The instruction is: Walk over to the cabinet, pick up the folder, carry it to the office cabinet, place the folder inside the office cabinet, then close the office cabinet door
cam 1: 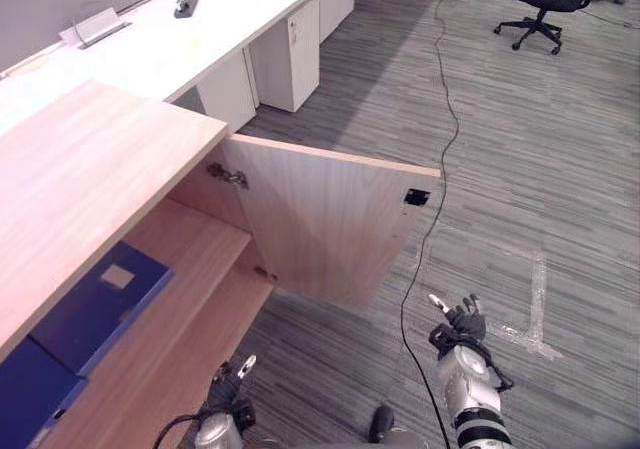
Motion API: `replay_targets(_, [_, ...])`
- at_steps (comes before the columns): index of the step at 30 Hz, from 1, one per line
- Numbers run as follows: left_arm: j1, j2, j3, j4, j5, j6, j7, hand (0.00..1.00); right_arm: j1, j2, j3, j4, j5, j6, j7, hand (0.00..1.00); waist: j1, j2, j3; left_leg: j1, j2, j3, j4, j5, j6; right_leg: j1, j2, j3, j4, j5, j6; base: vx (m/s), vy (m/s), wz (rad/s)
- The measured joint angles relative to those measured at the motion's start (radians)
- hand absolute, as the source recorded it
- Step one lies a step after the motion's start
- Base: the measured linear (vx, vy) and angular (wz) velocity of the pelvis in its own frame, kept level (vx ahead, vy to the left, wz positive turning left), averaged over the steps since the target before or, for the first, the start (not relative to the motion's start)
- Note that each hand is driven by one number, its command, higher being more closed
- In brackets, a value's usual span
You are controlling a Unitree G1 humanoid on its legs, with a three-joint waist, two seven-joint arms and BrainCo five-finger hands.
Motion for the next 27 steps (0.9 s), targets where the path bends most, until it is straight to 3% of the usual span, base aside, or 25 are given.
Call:
replay_targets(11, [0.006, 0.039, -0.006, -0.001, 0.001, 0.000, 0.011, 0.00, -0.076, -0.021, 0.042, -0.001, -0.035, 0.003, 0.040, 0.00, 0.014, -0.036, -0.018, 0.001, -0.034, -0.031, -0.046, 0.025, -0.002, 0.067, 0.001, -0.024, -0.168, 0.120, -0.005, -0.05, 0.020, 0.07])
replay_targets(14, [0.015, 0.055, -0.006, -0.001, 0.005, -0.001, 0.010, 0.00, -0.148, -0.065, 0.074, 0.031, -0.035, 0.003, 0.049, 0.00, 0.018, -0.048, -0.016, -0.008, -0.043, -0.045, -0.046, 0.032, 0.002, 0.065, -0.008, -0.030, -0.173, 0.130, -0.006, -0.11, 0.016, 0.09])
replay_targets(20, [0.030, 0.059, -0.007, 0.000, 0.007, -0.008, 0.008, 0.00, -0.391, -0.154, 0.103, 0.279, -0.033, -0.003, 0.081, 0.00, 0.044, -0.055, -0.011, -0.047, -0.054, -0.076, -0.044, 0.037, -0.002, 0.036, -0.015, -0.033, -0.177, 0.131, -0.007, -0.08, 0.036, 0.07])
replay_targets(27, [0.026, 0.059, -0.023, 0.000, 0.003, -0.019, 0.008, 0.00, -0.635, -0.247, 0.056, 0.565, 0.040, 0.002, 0.068, 0.00, 0.060, -0.041, 0.011, -0.076, -0.064, -0.149, -0.033, 0.054, 0.001, 0.048, -0.027, -0.092, -0.173, 0.142, -0.011, 0.07, 0.075, 0.26])
